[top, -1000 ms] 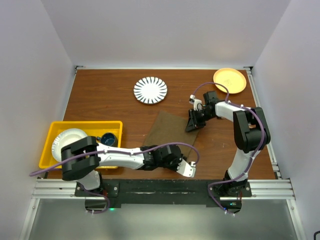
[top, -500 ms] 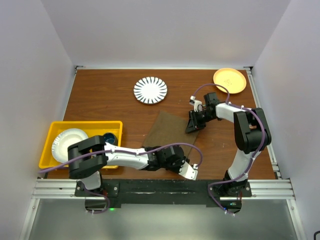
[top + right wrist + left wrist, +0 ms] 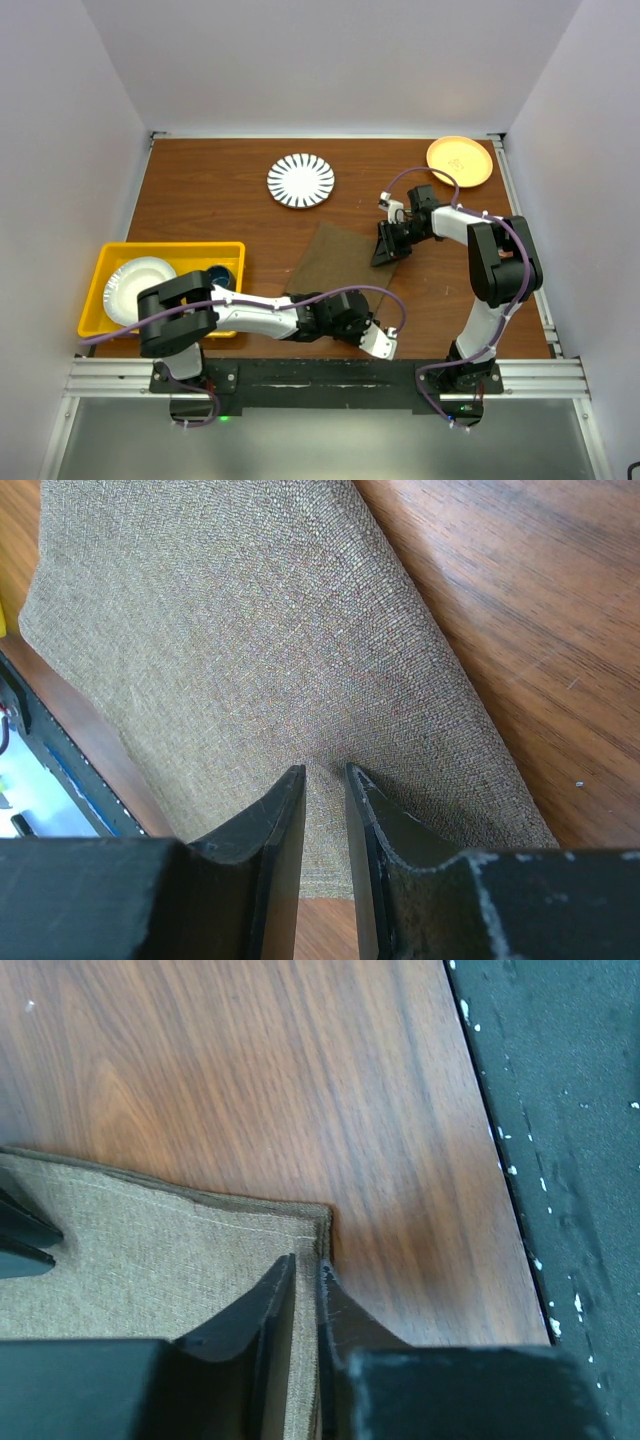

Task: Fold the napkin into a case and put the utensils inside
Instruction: Pick up the top corner of the square-folded napkin from the center of the board.

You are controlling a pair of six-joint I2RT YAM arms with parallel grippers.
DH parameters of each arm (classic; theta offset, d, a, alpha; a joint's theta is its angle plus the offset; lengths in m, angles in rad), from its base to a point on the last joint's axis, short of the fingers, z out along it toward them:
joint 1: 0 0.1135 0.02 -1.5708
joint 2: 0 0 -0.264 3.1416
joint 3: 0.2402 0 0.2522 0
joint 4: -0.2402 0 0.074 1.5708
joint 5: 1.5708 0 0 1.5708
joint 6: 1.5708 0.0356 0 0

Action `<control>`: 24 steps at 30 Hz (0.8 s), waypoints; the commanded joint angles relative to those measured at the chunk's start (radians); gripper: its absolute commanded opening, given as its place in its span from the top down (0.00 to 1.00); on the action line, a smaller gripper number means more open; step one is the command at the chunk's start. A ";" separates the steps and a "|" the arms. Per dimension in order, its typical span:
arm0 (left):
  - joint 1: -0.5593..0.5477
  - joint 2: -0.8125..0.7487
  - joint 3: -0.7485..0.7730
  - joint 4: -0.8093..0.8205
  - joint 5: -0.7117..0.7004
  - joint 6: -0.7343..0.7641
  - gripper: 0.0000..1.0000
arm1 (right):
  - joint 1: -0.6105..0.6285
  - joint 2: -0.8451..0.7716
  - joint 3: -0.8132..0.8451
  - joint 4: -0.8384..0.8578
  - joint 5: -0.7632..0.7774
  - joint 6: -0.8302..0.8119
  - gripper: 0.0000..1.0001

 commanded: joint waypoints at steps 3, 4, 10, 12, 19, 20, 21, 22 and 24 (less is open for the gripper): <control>0.011 -0.008 -0.001 0.068 -0.014 0.022 0.92 | 0.002 -0.018 -0.013 -0.019 0.023 -0.036 0.72; 0.014 -0.010 0.002 0.068 -0.011 0.021 0.92 | 0.001 -0.017 -0.010 -0.021 0.023 -0.038 0.72; 0.014 -0.011 0.017 0.046 0.019 0.017 0.75 | 0.001 -0.017 -0.004 -0.030 0.029 -0.044 0.72; 0.014 -0.001 0.023 0.039 0.025 0.013 0.74 | 0.001 -0.018 -0.004 -0.032 0.028 -0.044 0.72; 0.015 0.023 0.023 0.045 0.028 0.013 0.72 | -0.001 -0.015 -0.007 -0.032 0.028 -0.047 0.72; 0.017 0.026 0.023 0.046 0.029 0.011 0.72 | -0.001 -0.015 -0.007 -0.032 0.029 -0.049 0.72; 0.021 0.027 0.023 0.045 0.028 0.014 0.72 | 0.001 -0.013 -0.007 -0.032 0.029 -0.049 0.72; 0.023 0.032 0.023 0.046 0.026 0.014 0.72 | 0.001 -0.013 -0.006 -0.033 0.028 -0.049 0.72; 0.034 0.036 0.025 0.048 0.025 0.014 0.72 | 0.001 -0.015 -0.004 -0.035 0.029 -0.049 0.72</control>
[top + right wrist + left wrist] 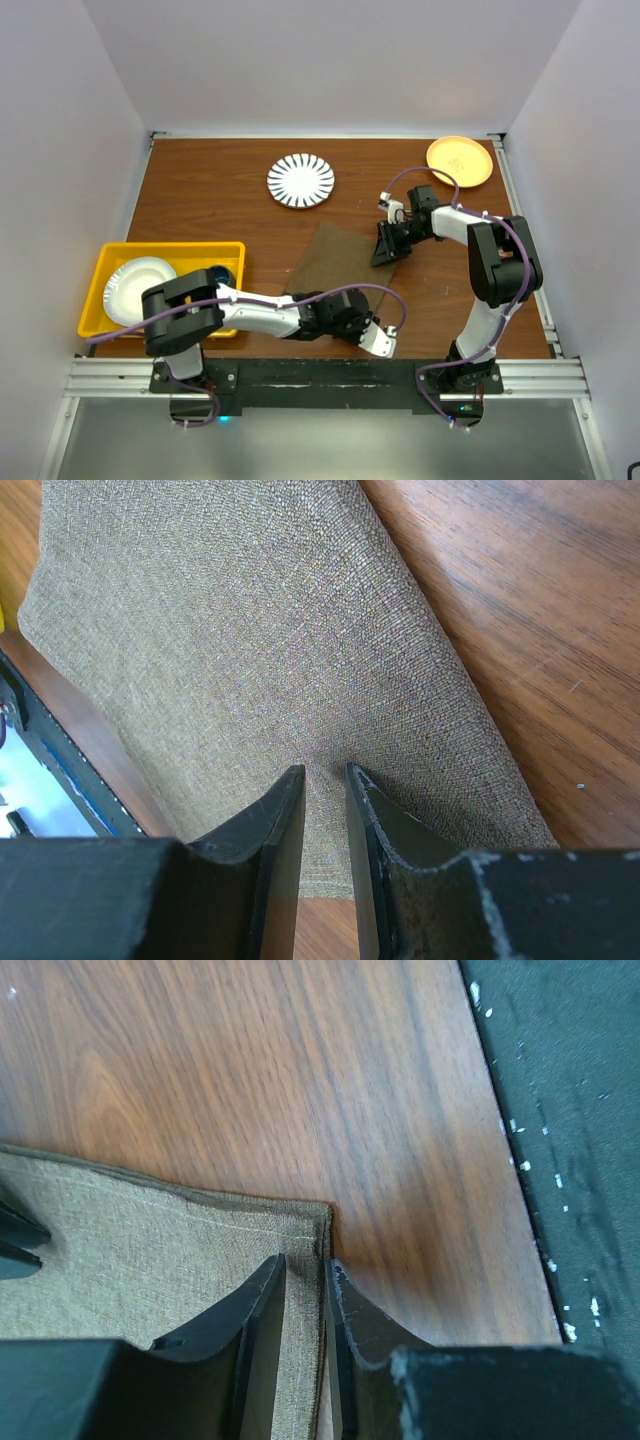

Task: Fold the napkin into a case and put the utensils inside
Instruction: Pick up the top corner of the square-folded napkin from the center of the board, then fold the square-folded napkin at the center of the board.

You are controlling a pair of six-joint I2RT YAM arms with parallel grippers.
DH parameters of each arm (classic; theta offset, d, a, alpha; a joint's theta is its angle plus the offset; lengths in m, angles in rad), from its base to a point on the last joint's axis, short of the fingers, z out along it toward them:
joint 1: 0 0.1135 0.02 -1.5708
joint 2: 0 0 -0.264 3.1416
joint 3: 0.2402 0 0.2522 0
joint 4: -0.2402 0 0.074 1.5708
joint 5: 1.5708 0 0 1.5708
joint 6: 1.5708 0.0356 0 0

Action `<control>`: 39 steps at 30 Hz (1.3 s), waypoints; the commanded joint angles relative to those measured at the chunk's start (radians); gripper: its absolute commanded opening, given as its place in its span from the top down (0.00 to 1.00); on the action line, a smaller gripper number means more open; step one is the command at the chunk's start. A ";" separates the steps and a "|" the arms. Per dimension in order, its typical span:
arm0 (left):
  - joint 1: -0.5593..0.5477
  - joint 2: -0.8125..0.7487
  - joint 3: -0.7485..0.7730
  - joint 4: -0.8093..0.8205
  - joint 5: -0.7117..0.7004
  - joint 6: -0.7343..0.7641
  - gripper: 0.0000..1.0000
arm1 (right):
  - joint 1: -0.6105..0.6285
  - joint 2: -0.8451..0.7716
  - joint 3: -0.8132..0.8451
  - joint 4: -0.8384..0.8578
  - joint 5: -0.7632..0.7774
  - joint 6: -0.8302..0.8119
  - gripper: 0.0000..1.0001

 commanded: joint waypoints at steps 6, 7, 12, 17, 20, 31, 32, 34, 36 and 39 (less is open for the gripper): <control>0.032 -0.002 0.028 0.032 0.026 0.004 0.77 | 0.001 -0.007 -0.004 -0.033 0.032 -0.038 0.72; 0.033 -0.011 0.027 0.031 0.026 0.004 0.78 | -0.001 -0.007 -0.003 -0.035 0.032 -0.038 0.72; 0.042 -0.033 0.030 0.020 0.032 -0.022 0.88 | 0.001 -0.003 -0.001 -0.033 0.027 -0.033 0.72; 0.062 -0.046 0.033 0.000 0.049 -0.028 0.96 | -0.001 -0.003 -0.003 -0.036 0.029 -0.036 0.71; 0.076 -0.054 0.033 -0.008 0.061 -0.031 1.00 | -0.001 0.000 0.002 -0.039 0.027 -0.036 0.71; 0.225 -0.068 0.097 -0.079 0.205 -0.138 1.00 | 0.001 0.000 0.008 -0.044 0.030 -0.041 0.71; 0.237 -0.066 0.100 -0.083 0.228 -0.147 1.00 | -0.001 0.000 0.011 -0.046 0.032 -0.043 0.71; 0.278 -0.066 0.109 -0.083 0.260 -0.178 1.00 | 0.001 -0.006 0.010 -0.049 0.033 -0.046 0.71; 0.303 -0.060 0.120 -0.087 0.274 -0.187 1.00 | 0.001 -0.007 0.013 -0.053 0.035 -0.047 0.71; 0.348 -0.049 0.134 -0.106 0.310 -0.203 1.00 | 0.001 -0.007 0.014 -0.055 0.033 -0.049 0.71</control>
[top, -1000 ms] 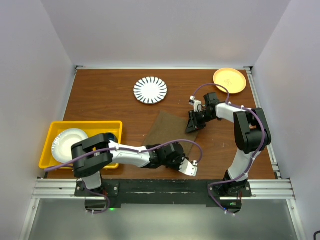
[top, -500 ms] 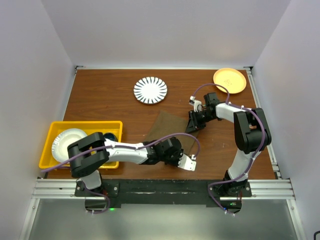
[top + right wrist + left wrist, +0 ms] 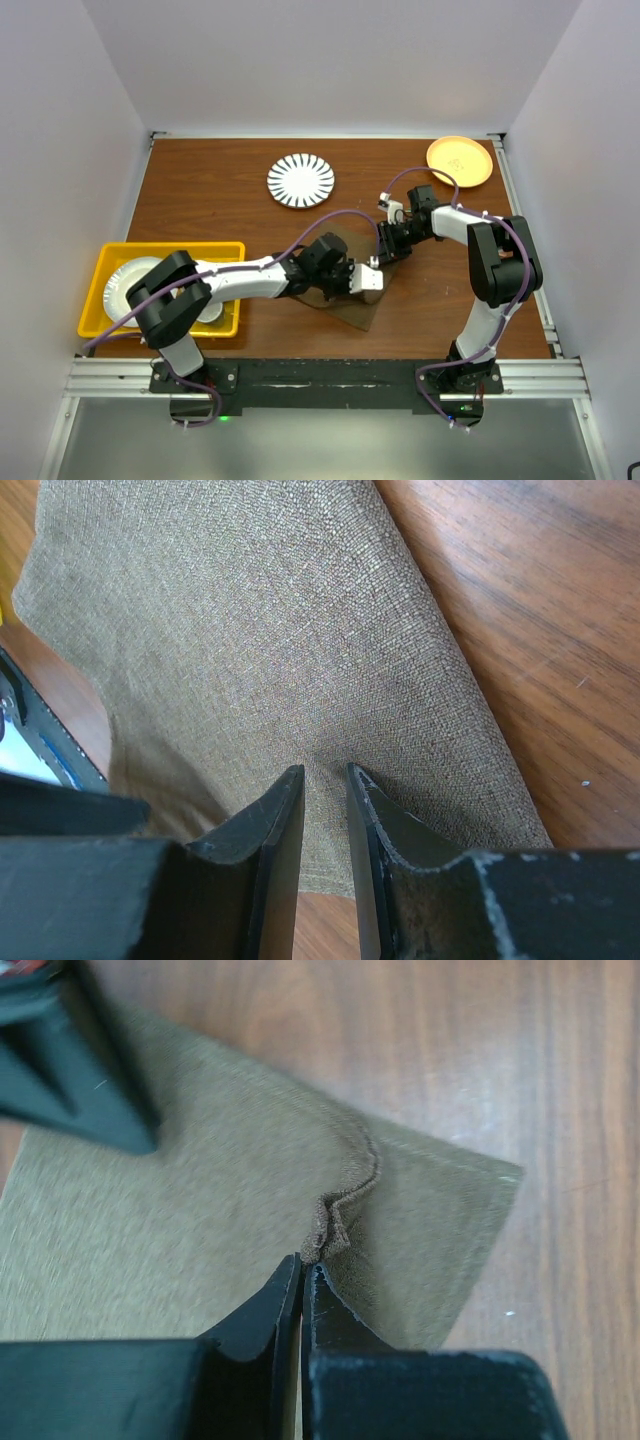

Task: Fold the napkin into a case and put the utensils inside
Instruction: Fold the square-folded napkin at the center of the board.

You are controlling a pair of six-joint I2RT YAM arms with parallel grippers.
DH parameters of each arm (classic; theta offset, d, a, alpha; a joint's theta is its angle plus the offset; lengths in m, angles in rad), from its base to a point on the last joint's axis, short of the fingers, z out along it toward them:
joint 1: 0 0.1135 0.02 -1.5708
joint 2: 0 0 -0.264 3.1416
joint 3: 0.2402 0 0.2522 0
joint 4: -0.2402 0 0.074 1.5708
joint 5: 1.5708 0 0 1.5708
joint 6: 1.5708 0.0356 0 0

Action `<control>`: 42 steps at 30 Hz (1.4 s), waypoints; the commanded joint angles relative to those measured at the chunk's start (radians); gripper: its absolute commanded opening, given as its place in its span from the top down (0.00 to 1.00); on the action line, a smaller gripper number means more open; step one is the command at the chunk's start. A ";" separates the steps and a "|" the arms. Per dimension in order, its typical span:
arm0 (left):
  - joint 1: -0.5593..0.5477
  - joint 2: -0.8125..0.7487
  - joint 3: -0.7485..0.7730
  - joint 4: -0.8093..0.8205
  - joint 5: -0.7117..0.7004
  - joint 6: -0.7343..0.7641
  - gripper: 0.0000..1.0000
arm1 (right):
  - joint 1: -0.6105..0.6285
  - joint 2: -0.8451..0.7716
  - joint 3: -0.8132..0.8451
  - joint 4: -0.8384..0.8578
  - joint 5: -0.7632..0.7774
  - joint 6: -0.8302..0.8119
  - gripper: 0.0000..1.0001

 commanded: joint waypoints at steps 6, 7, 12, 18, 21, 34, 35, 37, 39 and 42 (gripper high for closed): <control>0.051 -0.024 0.052 -0.063 0.170 -0.024 0.94 | 0.001 -0.004 0.016 -0.043 0.036 -0.035 0.71; 0.051 -0.024 0.054 -0.074 0.191 -0.021 0.91 | -0.001 -0.004 0.017 -0.043 0.036 -0.036 0.71; 0.051 0.007 0.067 -0.105 0.210 -0.016 0.76 | -0.001 -0.004 0.019 -0.048 0.041 -0.041 0.70; 0.054 0.047 0.078 -0.086 0.204 -0.042 0.76 | -0.001 -0.003 0.023 -0.049 0.038 -0.040 0.71; 0.055 0.041 0.080 -0.091 0.220 -0.039 0.74 | 0.001 -0.004 0.023 -0.053 0.039 -0.044 0.70; 0.069 0.018 0.066 -0.152 0.265 0.025 0.63 | 0.001 -0.001 0.025 -0.057 0.038 -0.047 0.70; 0.072 0.016 0.064 -0.152 0.265 0.029 0.63 | 0.001 -0.001 0.025 -0.059 0.038 -0.049 0.70; 0.074 0.018 0.066 -0.154 0.263 0.029 0.64 | 0.001 -0.003 0.025 -0.059 0.036 -0.049 0.70; 0.077 0.018 0.067 -0.158 0.266 0.032 0.64 | 0.001 -0.001 0.025 -0.059 0.038 -0.049 0.70; 0.077 0.015 0.069 -0.168 0.269 0.044 0.64 | 0.001 0.002 0.029 -0.059 0.036 -0.047 0.70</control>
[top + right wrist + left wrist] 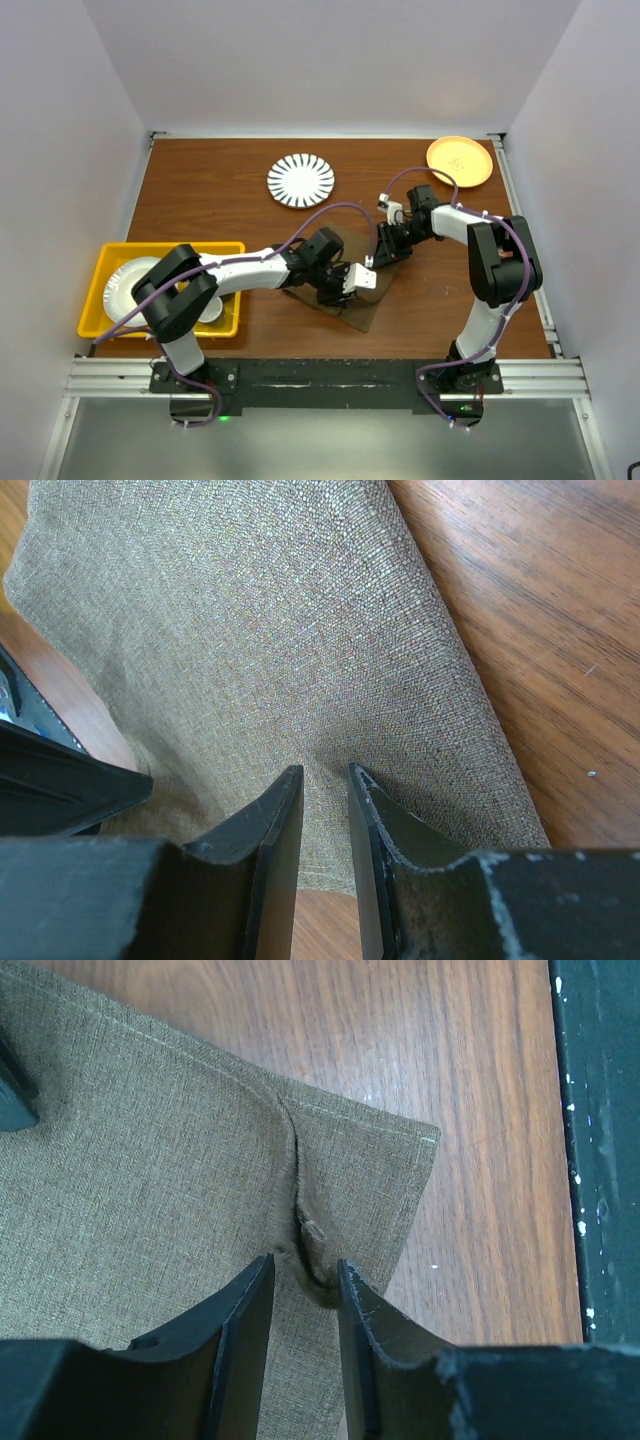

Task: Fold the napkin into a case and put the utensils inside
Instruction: Fold the square-folded napkin at the center of the board.

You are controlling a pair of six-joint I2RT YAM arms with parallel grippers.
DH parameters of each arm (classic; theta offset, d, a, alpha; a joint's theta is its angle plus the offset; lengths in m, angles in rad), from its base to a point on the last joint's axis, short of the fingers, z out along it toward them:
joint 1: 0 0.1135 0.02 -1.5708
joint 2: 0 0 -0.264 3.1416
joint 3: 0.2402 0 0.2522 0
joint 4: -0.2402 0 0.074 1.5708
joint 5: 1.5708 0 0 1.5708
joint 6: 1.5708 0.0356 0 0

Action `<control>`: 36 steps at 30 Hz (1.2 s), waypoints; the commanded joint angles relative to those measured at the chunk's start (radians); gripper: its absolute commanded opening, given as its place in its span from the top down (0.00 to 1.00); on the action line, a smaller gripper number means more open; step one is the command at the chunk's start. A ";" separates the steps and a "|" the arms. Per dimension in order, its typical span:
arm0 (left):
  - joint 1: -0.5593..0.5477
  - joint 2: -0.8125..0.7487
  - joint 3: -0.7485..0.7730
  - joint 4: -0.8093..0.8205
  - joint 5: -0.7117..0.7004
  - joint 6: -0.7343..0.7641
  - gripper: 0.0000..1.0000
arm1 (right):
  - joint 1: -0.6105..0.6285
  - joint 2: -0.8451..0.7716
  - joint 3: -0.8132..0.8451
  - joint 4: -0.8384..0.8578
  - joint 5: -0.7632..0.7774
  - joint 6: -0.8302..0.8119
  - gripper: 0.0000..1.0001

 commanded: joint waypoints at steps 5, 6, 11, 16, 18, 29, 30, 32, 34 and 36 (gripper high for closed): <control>0.010 -0.036 0.018 -0.024 0.051 0.048 0.62 | 0.001 0.000 0.022 -0.024 0.030 -0.025 0.70; 0.010 -0.040 0.015 -0.028 0.056 0.049 0.61 | 0.001 0.002 0.020 -0.024 0.031 -0.025 0.70; 0.010 -0.051 0.002 -0.035 0.056 0.063 0.57 | 0.001 0.003 0.023 -0.024 0.028 -0.023 0.70; 0.010 -0.049 -0.002 -0.016 0.046 0.043 0.60 | 0.001 0.002 0.022 -0.024 0.027 -0.020 0.70; 0.011 -0.046 -0.004 0.011 0.025 0.028 0.64 | -0.001 0.002 0.020 -0.024 0.028 -0.022 0.70; 0.022 -0.039 -0.010 0.090 -0.009 -0.076 1.00 | 0.001 0.002 0.020 -0.022 0.027 -0.022 0.70; 0.025 -0.045 -0.011 0.088 -0.004 -0.078 1.00 | -0.001 0.003 0.020 -0.024 0.027 -0.022 0.70; 0.048 -0.049 -0.010 0.084 0.011 -0.096 1.00 | -0.001 0.003 0.020 -0.024 0.028 -0.022 0.70; 0.089 -0.054 -0.010 0.082 0.014 -0.113 1.00 | -0.001 0.000 0.020 -0.024 0.027 -0.022 0.69; 0.137 -0.048 -0.004 0.079 0.008 -0.110 1.00 | 0.001 -0.006 0.022 -0.024 0.021 -0.020 0.68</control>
